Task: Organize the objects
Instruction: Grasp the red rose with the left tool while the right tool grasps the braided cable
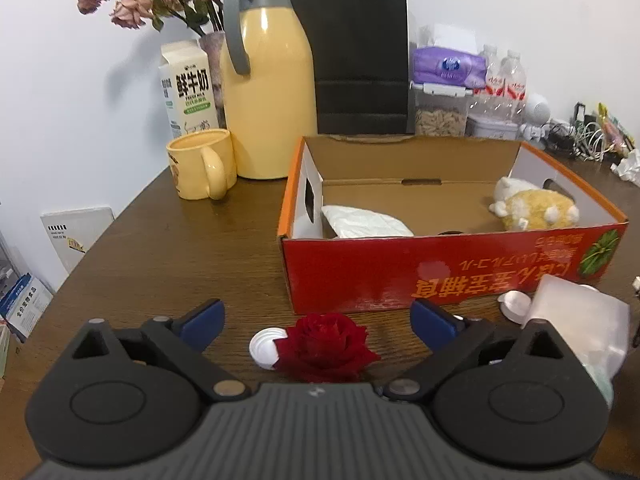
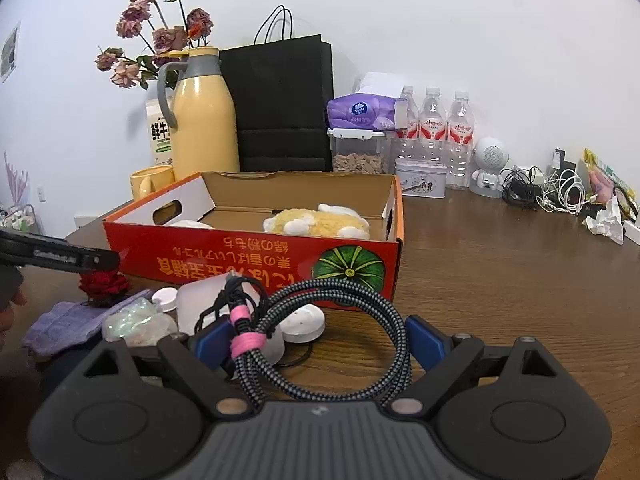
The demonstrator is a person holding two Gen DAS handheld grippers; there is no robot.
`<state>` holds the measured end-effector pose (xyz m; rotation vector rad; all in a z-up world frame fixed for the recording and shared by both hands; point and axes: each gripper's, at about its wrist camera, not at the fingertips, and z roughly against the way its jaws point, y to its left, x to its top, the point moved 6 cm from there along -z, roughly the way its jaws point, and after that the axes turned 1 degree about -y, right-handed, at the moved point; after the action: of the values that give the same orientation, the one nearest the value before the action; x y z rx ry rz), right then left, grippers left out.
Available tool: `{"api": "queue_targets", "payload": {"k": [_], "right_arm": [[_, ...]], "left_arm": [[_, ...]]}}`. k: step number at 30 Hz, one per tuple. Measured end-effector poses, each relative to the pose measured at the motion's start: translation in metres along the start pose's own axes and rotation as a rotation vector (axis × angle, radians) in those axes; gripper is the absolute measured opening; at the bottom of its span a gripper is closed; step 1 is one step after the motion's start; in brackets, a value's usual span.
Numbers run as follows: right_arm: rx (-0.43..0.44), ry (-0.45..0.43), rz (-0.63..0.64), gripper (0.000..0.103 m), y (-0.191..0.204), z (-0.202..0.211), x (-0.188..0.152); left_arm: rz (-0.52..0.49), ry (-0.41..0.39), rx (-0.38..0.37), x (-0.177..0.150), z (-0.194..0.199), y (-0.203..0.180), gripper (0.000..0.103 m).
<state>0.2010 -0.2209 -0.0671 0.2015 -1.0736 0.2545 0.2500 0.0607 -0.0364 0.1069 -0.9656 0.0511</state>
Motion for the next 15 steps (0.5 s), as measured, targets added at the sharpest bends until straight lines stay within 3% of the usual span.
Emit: {"api": "queue_targets", "payload": {"k": [4, 9, 15], "right_arm": [[0.0, 0.005, -0.005, 0.09, -0.004, -0.005, 0.0], [0.006, 0.012, -0.007, 0.09, -0.005, -0.009, -0.002], [0.01, 0.013, -0.011, 0.09, -0.004, -0.01, -0.003]], "left_arm": [[0.002, 0.026, 0.007, -0.004, -0.012, 0.0, 0.085], [0.011, 0.028, 0.011, -0.007, -0.014, 0.002, 0.082], [0.005, 0.059, 0.008, -0.014, -0.018, 0.001, 0.057]]}}
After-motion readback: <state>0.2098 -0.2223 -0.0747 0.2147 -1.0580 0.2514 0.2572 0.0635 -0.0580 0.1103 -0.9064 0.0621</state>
